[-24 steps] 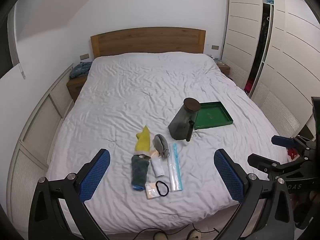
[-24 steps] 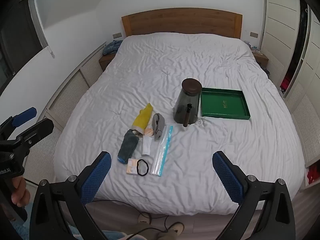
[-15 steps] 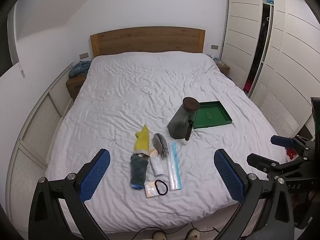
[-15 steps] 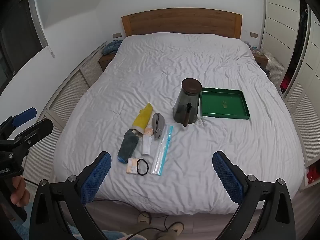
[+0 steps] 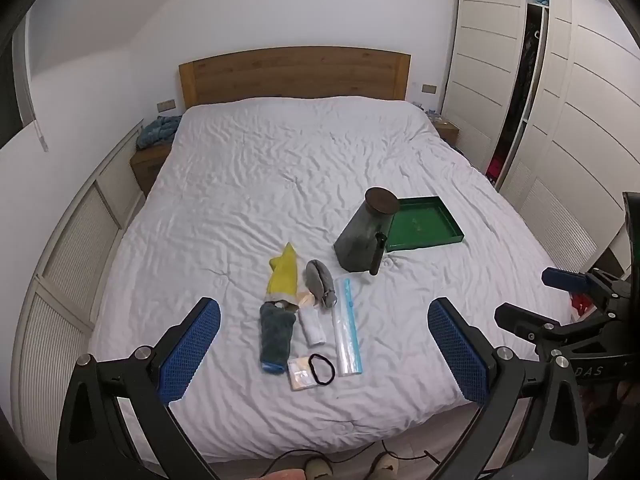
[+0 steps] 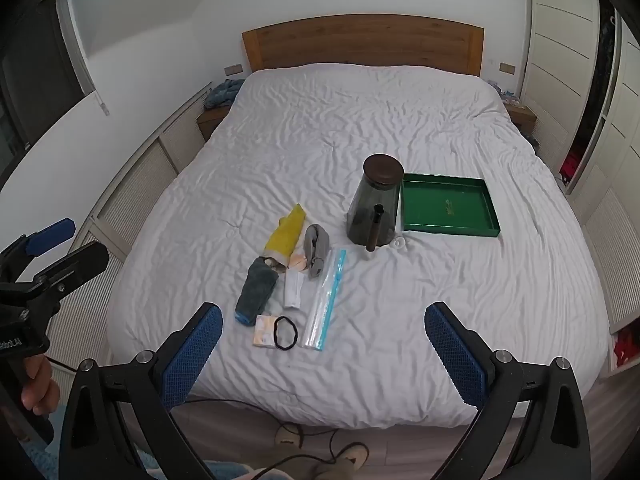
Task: Organize soft objects
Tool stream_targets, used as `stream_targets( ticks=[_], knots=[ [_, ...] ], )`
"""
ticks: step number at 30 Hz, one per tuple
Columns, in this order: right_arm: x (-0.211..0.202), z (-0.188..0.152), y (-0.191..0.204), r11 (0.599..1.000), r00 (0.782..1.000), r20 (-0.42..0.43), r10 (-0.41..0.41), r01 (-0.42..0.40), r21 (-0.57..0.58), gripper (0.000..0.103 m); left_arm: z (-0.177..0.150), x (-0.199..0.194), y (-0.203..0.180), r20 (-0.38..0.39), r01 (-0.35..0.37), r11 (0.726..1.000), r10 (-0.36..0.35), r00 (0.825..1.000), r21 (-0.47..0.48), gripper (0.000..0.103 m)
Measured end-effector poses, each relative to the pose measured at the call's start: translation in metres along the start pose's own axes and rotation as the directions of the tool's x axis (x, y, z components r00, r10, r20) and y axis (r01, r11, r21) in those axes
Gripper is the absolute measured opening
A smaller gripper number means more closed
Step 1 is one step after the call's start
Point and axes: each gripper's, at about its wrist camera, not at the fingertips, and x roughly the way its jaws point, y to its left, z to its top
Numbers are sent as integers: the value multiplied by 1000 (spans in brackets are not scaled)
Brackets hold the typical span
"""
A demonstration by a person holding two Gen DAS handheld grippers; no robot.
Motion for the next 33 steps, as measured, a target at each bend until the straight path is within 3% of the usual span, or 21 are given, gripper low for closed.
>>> stream_targets(
  ticks=[33],
  knots=[
    [4,2,-4,1000,1000,-6,1,-1,1,103,-6,11,4,-8,4,1000,-4,1000,-4,102]
  ],
)
